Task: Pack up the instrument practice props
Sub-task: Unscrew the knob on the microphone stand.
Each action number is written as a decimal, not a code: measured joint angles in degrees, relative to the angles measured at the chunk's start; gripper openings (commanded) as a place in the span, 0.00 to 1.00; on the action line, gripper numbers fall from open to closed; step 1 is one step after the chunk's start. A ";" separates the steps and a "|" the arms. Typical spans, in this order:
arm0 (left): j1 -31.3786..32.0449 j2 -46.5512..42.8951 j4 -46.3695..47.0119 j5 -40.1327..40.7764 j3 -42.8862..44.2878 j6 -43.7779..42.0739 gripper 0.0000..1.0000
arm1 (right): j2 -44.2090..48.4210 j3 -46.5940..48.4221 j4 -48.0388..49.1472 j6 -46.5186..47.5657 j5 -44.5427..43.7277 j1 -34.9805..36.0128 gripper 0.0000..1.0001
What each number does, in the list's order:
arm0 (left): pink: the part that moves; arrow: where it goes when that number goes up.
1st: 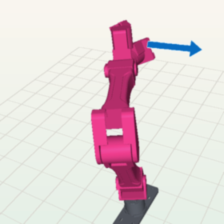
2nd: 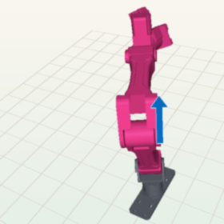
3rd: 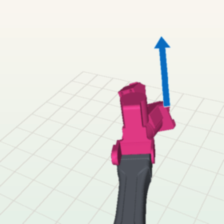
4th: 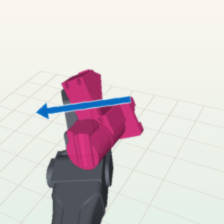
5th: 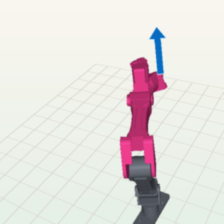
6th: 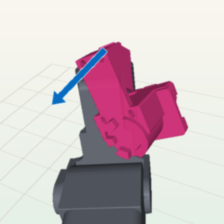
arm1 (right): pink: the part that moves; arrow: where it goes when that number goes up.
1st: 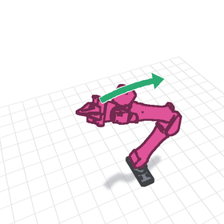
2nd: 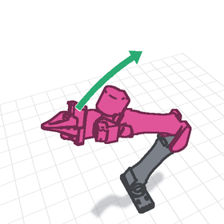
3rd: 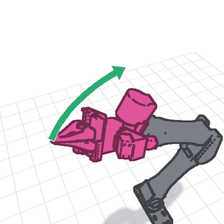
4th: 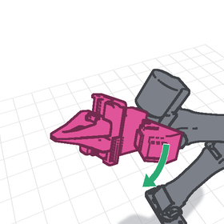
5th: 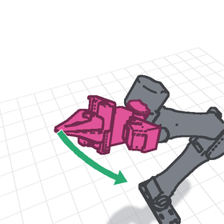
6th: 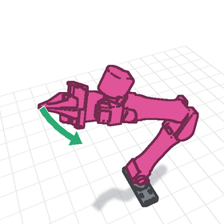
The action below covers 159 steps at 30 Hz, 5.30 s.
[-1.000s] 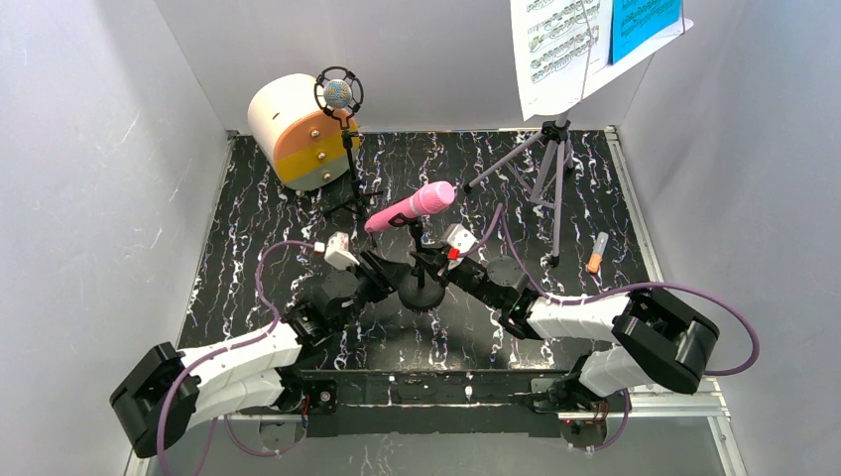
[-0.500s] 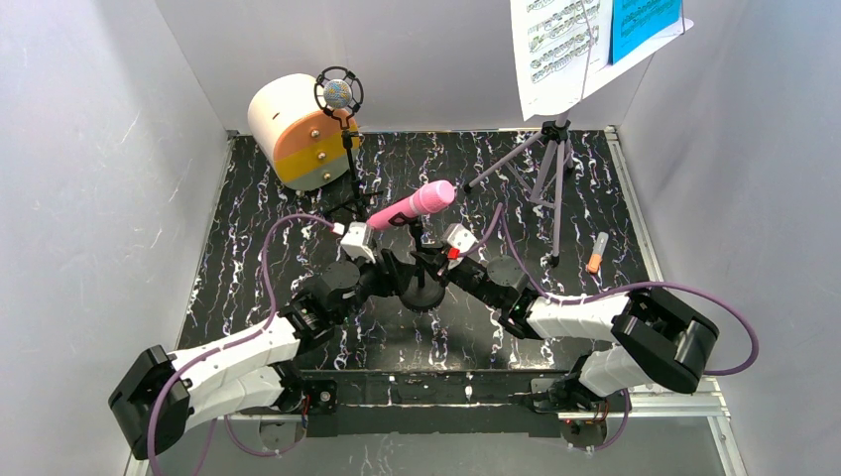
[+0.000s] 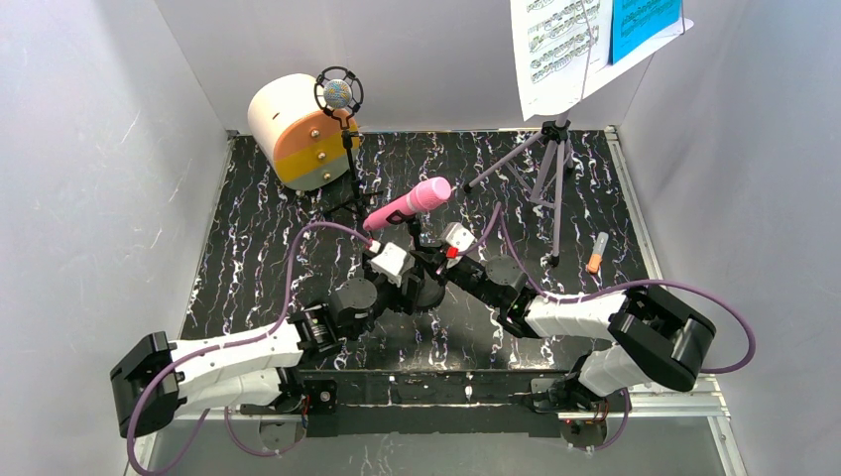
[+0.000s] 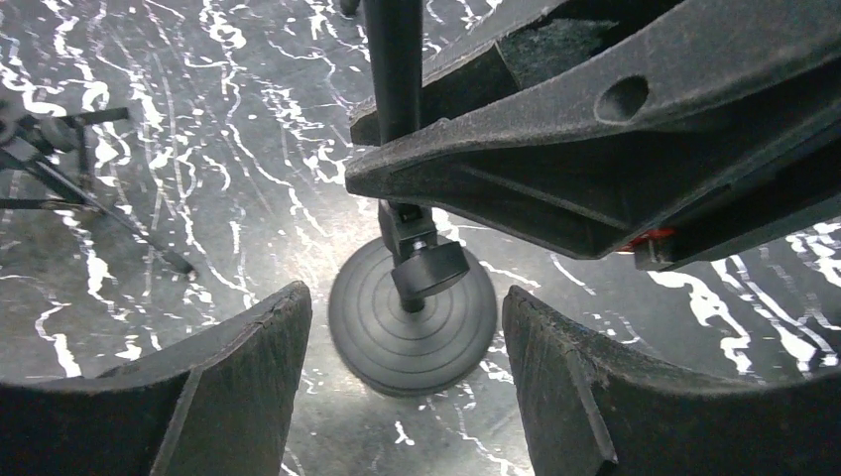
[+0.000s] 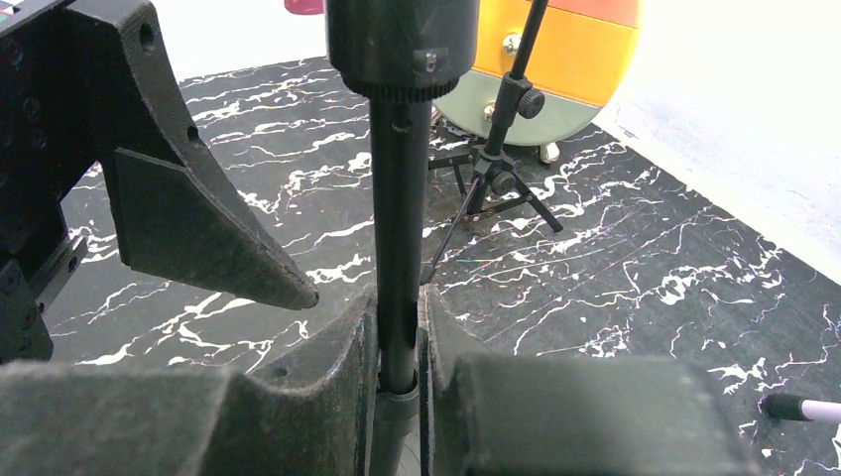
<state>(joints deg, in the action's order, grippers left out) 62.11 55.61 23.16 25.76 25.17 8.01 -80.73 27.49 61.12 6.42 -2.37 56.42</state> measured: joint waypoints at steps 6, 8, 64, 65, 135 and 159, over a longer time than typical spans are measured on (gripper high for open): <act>3.17 3.85 0.52 5.60 1.29 -7.08 0.66 | -0.55 0.24 0.39 -0.02 0.04 0.00 0.01; 4.83 5.81 1.05 7.69 1.97 -9.99 0.61 | -0.74 0.35 0.50 0.00 0.04 0.00 0.01; -8.46 8.15 29.00 0.90 -15.26 79.36 0.11 | -1.77 1.25 0.42 -0.15 -0.28 -0.13 0.01; -8.59 8.33 28.63 1.09 -15.52 79.82 0.13 | -1.77 1.25 0.39 -0.17 -0.26 -0.13 0.01; -6.88 4.55 25.35 0.02 -13.73 62.16 0.20 | -2.80 2.51 -0.09 -0.20 -0.11 -0.04 0.01; -10.91 -8.90 5.38 7.78 -6.86 42.95 0.65 | -2.91 2.69 -0.20 -0.17 0.04 -0.02 0.01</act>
<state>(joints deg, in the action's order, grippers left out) 51.20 46.72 28.53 33.54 18.31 50.96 -83.64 30.17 60.93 6.24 -2.33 56.40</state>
